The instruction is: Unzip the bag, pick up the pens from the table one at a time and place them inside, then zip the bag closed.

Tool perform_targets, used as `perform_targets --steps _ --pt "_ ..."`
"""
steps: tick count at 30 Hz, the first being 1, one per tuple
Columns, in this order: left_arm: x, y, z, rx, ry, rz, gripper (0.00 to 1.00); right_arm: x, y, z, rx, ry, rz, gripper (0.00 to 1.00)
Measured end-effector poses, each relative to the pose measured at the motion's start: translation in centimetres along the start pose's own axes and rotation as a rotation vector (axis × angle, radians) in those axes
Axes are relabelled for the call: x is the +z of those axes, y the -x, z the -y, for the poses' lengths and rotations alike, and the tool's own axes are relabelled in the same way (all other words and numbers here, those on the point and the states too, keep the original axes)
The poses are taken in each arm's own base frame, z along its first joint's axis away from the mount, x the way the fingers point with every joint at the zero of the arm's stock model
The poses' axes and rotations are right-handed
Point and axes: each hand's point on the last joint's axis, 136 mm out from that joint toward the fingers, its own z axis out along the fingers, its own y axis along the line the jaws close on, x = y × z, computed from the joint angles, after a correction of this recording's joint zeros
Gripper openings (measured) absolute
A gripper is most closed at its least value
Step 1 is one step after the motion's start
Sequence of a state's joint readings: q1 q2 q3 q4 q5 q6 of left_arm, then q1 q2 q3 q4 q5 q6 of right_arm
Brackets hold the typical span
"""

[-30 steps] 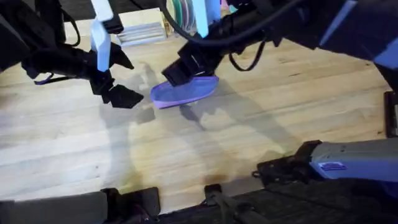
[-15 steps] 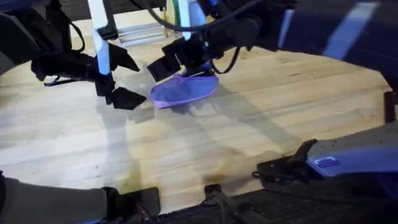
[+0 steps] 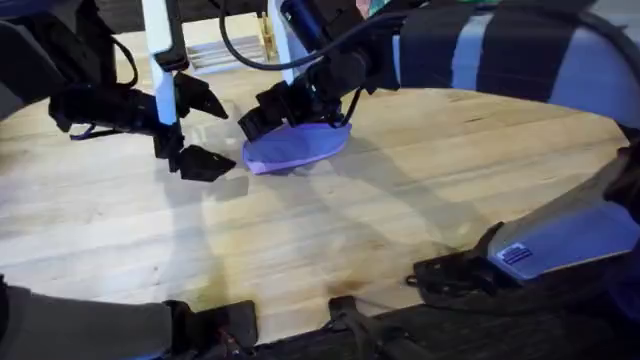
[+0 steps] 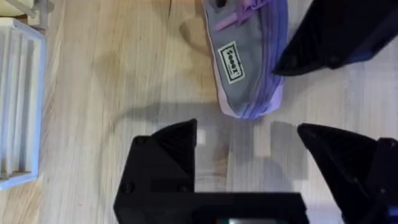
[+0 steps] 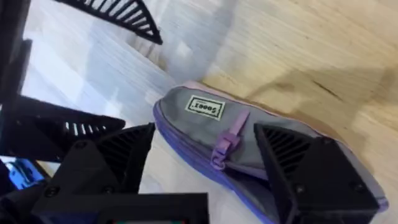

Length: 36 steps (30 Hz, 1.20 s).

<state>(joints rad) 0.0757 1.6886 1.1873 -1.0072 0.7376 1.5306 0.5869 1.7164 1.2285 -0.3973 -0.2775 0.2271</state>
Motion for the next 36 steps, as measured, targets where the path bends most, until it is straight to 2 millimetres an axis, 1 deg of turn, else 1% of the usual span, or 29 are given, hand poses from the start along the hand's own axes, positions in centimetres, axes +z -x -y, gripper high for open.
perform_targets --steps 3,6,10,11,14,17,21,22,24,26,28,32,36 --pt "0.0 0.0 0.2 -0.005 -0.006 0.000 0.993 0.0 0.0 0.0 0.022 0.000 0.000 0.936" --pt "0.0 0.0 0.3 -0.008 -0.010 0.000 0.993 0.0 -0.1 -0.3 0.040 0.018 -0.008 0.845" --pt "0.0 0.0 0.3 -0.009 -0.011 0.000 0.992 0.0 -0.5 -1.3 0.049 0.076 -0.026 0.778" --pt "0.0 0.0 0.3 -0.009 -0.011 0.000 0.992 -0.1 -0.5 -1.5 0.051 0.087 -0.029 0.749" --pt "0.0 0.0 0.3 -0.009 -0.011 0.000 0.993 -0.1 -0.8 -1.8 0.061 0.109 -0.044 0.611" --pt "0.0 0.0 0.3 -0.010 -0.012 0.000 0.993 -0.1 -1.1 -2.0 0.070 0.119 -0.057 0.438" --pt "0.0 0.0 0.4 -0.010 -0.013 -0.001 0.993 -0.2 -1.3 -2.0 0.074 0.119 -0.065 0.349" --pt "0.0 0.0 0.4 -0.010 -0.013 -0.001 0.993 -0.2 -1.3 -2.0 0.075 0.120 -0.066 0.307" --pt "0.0 0.0 0.4 -0.009 -0.013 -0.001 0.993 -0.2 -1.4 -2.0 0.075 0.121 -0.069 0.205" --pt "0.0 0.0 0.4 -0.009 -0.013 -0.001 0.993 -0.2 -1.4 -2.0 0.078 0.119 -0.072 0.056" --pt "0.0 0.0 0.4 -0.010 -0.015 -0.001 0.993 -0.2 -1.5 -1.9 0.080 0.118 -0.072 0.034" --pt "0.0 0.0 0.8 -0.021 -0.028 -0.001 0.993 -0.2 -1.4 -1.7 0.084 0.118 -0.071 0.031" --pt "0.0 0.0 0.9 -0.026 -0.032 -0.001 0.993 -0.7 -1.0 -1.3 0.096 0.118 -0.060 0.031"
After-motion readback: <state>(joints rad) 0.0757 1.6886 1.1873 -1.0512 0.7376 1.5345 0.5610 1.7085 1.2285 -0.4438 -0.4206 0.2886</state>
